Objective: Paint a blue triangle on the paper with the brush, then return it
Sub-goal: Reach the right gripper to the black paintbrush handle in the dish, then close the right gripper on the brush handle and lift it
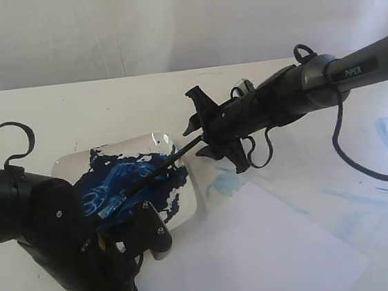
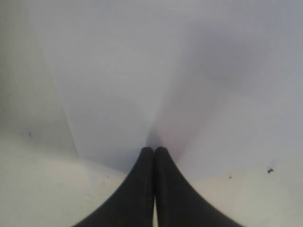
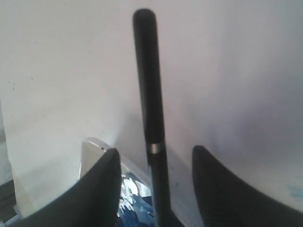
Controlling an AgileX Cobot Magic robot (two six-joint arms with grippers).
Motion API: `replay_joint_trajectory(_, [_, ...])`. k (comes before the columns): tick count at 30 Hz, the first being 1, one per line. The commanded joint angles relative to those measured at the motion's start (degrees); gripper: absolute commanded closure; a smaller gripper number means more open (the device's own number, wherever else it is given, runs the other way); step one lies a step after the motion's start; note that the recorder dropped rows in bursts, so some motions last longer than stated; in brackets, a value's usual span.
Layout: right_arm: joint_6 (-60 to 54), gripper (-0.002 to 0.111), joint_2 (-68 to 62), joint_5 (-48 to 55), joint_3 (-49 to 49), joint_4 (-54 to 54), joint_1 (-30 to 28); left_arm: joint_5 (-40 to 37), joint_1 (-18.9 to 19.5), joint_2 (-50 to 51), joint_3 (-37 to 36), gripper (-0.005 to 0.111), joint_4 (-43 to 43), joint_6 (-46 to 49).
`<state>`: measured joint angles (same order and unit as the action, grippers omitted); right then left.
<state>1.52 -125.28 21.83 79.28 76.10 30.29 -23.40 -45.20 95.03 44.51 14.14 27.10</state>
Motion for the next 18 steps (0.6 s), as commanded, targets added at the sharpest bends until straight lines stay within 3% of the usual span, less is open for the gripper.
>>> replay_joint_trajectory(1, [-0.2,0.064,-0.8,-0.3,0.1,1.7,-0.6,-2.0,-0.1,0.3,-0.5,0.107,0.4,0.0])
replay_joint_trajectory(11, [-0.2,0.063,-1.1,-0.3,0.3,5.1,-0.5,-2.0,-0.1,0.3,-0.5,0.107,0.4,0.0])
replay_joint_trajectory(18, [-0.2,0.07,-1.6,-0.4,1.6,5.4,0.0,-1.9,-0.1,0.3,-0.5,0.107,0.4,0.0])
